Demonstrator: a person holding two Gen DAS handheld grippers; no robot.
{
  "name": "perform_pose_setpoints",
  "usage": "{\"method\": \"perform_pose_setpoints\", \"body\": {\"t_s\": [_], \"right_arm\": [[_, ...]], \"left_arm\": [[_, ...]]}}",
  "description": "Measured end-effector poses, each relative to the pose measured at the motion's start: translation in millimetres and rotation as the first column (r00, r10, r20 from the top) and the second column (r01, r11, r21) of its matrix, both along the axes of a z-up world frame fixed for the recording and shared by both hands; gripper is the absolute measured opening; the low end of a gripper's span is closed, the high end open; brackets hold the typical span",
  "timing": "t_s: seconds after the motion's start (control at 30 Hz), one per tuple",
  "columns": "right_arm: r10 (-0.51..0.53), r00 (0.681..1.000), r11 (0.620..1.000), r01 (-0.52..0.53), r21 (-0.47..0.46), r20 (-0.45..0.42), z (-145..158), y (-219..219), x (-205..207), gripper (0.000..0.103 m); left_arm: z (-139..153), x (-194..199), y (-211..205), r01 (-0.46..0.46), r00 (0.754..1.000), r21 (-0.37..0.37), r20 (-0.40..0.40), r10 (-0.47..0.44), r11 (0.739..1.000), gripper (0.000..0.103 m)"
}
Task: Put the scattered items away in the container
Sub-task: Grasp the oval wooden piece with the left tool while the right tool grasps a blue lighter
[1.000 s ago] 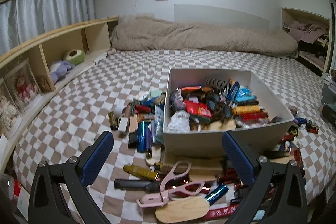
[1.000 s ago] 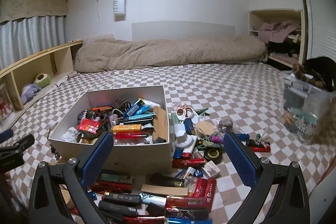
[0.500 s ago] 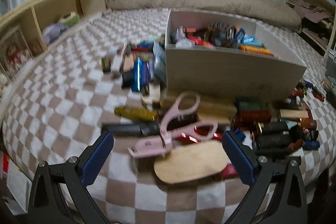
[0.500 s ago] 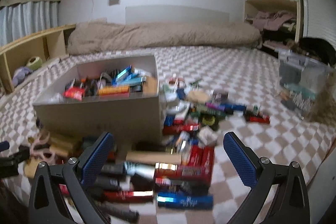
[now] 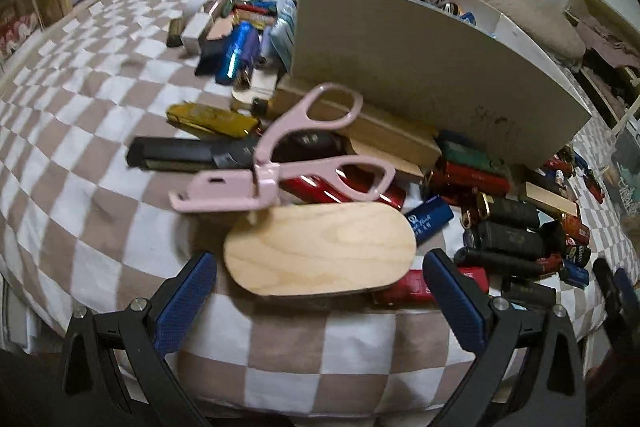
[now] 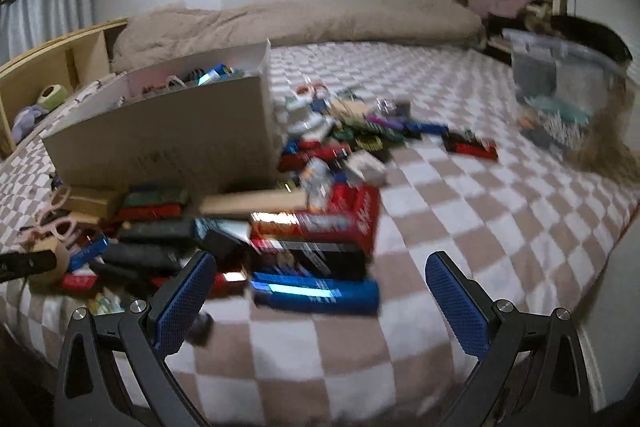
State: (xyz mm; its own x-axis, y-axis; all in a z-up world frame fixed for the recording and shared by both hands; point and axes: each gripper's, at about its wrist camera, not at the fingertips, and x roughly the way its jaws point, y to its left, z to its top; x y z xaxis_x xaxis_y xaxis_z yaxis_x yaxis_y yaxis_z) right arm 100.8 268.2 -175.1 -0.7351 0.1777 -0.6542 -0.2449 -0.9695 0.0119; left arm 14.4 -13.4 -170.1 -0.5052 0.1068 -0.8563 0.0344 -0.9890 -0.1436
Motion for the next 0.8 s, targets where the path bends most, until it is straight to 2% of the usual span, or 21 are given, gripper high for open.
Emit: {"method": "perform_pose_setpoints", "body": {"t_s": [0.23,0.37,0.6,0.7,0.8], "right_arm": [[-0.008,0.998,1.0,0.009,-0.02,0.061,-21.0,-0.3,-3.8,0.103],[0.007,0.997,1.0,-0.007,-0.004,0.074,-25.5,-5.8,-12.3,0.103],[-0.026,0.994,0.999,0.024,0.026,0.109,-33.3,-7.4,-20.2,0.103],[-0.02,0.993,1.0,0.017,0.021,0.12,-32.6,-5.3,-19.8,0.103],[-0.02,0.991,1.0,0.017,0.019,0.131,-32.4,-3.7,-19.5,0.095]], "left_arm": [[-8.2,-4.6,8.6,-0.015,1.0,-0.026,-0.001,0.015,1.0,0.103],[-9.8,-2.9,6.8,-0.039,0.999,-0.051,-0.012,0.038,0.998,0.103],[-11.2,-2.9,9.0,-0.084,0.996,-0.064,-0.04,0.082,0.994,0.102],[-10.9,-1.1,4.5,-0.091,0.995,-0.066,-0.043,0.088,0.994,0.098],[-10.9,-0.6,2.5,-0.092,0.995,-0.053,-0.043,0.09,0.994,0.098]]}}
